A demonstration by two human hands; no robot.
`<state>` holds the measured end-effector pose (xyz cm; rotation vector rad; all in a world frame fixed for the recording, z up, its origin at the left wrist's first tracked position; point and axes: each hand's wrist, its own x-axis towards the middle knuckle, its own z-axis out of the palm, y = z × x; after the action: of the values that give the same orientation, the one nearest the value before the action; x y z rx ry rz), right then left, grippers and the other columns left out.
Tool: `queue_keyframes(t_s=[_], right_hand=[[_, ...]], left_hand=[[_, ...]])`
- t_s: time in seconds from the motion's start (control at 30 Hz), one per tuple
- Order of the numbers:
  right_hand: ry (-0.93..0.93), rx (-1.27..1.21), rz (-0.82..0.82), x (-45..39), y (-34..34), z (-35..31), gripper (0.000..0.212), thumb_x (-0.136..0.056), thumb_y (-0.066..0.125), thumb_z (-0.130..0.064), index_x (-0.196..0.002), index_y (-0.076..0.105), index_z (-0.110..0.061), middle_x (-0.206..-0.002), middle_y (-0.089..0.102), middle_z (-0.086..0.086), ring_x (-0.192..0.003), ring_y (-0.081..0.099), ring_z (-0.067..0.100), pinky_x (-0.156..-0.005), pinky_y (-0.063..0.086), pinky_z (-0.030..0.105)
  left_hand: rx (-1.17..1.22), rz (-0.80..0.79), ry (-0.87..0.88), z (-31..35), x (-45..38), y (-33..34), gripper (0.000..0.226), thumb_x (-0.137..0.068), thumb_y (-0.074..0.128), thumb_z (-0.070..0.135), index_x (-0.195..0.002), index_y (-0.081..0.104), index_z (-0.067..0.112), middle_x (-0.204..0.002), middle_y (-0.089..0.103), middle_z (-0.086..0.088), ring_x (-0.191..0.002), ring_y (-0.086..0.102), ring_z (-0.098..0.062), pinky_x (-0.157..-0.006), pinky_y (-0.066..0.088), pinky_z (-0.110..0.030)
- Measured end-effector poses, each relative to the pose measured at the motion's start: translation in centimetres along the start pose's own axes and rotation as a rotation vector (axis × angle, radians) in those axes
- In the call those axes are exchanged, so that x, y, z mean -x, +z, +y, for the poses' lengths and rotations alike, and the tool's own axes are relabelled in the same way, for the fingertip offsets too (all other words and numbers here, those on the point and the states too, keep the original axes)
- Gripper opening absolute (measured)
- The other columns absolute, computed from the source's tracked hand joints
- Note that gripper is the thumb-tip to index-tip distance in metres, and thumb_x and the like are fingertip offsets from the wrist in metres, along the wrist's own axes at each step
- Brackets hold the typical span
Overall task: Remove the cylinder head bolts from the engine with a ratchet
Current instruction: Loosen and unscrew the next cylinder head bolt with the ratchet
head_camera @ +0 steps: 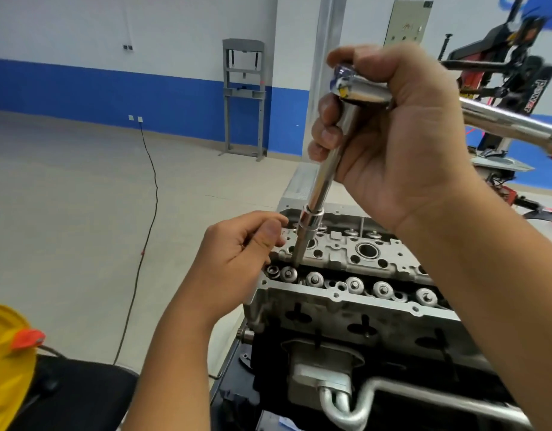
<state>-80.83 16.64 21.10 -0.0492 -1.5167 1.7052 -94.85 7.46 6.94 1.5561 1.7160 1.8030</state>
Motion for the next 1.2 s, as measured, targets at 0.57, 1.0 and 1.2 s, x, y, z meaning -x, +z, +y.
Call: queue_keyframes(t_s=[0.57,1.0,1.2], right_hand=[[-0.016,-0.039,-0.02,0.3,2.3,2.1,0.018,-0.094,0.052,-0.008,-0.106,0.065,-0.004,-0.073,0.051,0.016,-0.057,0.047,0.022,-0.062,0.038,0.037],[0.077,-0.011,-0.165,-0.7,4.2,2.6,0.026,-0.083,0.055,-0.012,-0.106,0.065,-0.002,-0.072,0.054,0.012,-0.055,0.051,0.019,-0.059,0.038,0.034],[0.18,0.057,-0.231,-1.2,4.7,2.3,0.025,-0.079,0.058,-0.018,-0.1,0.067,-0.008,-0.072,0.052,0.012,-0.056,0.044,0.02,-0.062,0.034,0.035]], left_hand=[[0.028,0.147,-0.06,-0.9,0.4,0.1,0.027,-0.088,0.081,0.013,-0.09,0.08,0.04,-0.085,0.078,0.014,-0.078,0.073,-0.007,-0.066,0.055,-0.016],[0.156,0.236,0.04,0.0,0.3,0.2,0.031,-0.084,0.081,0.028,-0.093,0.075,0.057,-0.085,0.076,0.016,-0.072,0.068,-0.002,-0.062,0.057,-0.018],[0.098,0.247,0.064,0.2,0.4,0.2,0.022,-0.093,0.076,0.022,-0.095,0.073,0.044,-0.076,0.073,0.014,-0.062,0.066,-0.005,-0.059,0.056,-0.02]])
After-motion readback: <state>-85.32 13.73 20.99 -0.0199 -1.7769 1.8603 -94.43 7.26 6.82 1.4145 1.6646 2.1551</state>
